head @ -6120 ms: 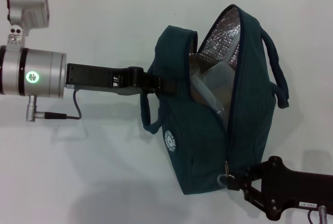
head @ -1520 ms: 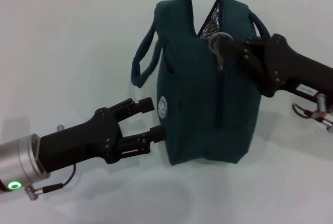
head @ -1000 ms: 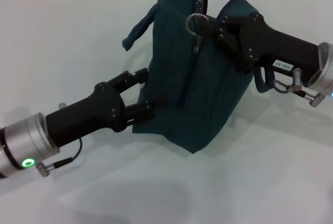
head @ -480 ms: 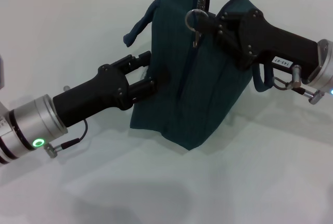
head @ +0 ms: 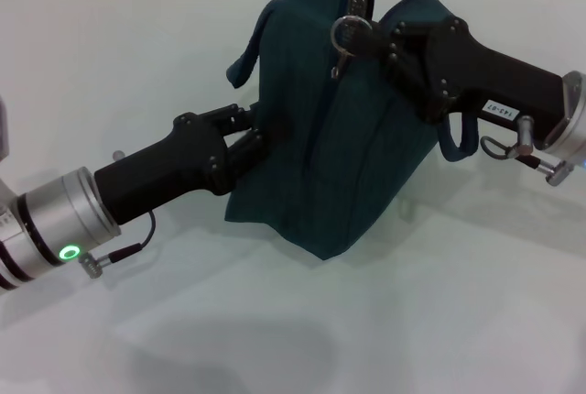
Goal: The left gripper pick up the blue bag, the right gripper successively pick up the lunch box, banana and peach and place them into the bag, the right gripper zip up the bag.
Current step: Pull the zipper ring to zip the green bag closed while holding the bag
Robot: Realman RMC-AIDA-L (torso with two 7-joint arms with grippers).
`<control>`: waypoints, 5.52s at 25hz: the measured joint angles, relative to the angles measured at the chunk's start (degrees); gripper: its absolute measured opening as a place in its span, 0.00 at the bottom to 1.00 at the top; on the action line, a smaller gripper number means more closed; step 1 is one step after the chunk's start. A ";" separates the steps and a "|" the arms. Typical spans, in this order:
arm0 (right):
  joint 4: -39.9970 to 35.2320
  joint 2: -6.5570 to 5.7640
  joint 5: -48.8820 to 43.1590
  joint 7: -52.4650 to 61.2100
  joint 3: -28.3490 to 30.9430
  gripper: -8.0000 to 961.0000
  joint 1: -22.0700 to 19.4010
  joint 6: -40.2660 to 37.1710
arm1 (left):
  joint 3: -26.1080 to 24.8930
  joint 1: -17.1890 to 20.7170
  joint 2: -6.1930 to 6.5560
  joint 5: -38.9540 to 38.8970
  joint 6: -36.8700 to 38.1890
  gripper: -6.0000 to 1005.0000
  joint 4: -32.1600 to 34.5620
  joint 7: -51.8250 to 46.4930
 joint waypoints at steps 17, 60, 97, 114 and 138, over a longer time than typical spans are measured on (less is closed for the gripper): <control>0.00 0.00 4.27 0.92 -0.03 0.01 -0.96 -2.01 | 3.12 0.29 0.45 1.95 -0.10 0.11 0.16 0.81; -5.01 -0.03 7.36 2.91 -0.77 0.01 -5.01 6.58 | 7.09 1.87 1.14 10.79 5.95 0.07 1.55 2.34; -4.31 0.00 10.34 8.65 -2.10 0.01 -4.34 6.42 | 3.13 3.85 0.56 2.00 -0.94 0.60 21.10 -16.30; -4.58 0.00 13.92 9.46 -2.42 0.01 -3.26 8.77 | 21.67 -7.62 0.63 26.90 -5.76 0.87 73.48 -71.66; -4.93 0.00 14.57 9.79 -5.04 0.01 -1.33 9.49 | 33.49 -6.63 0.36 42.14 -6.06 0.87 79.83 -94.03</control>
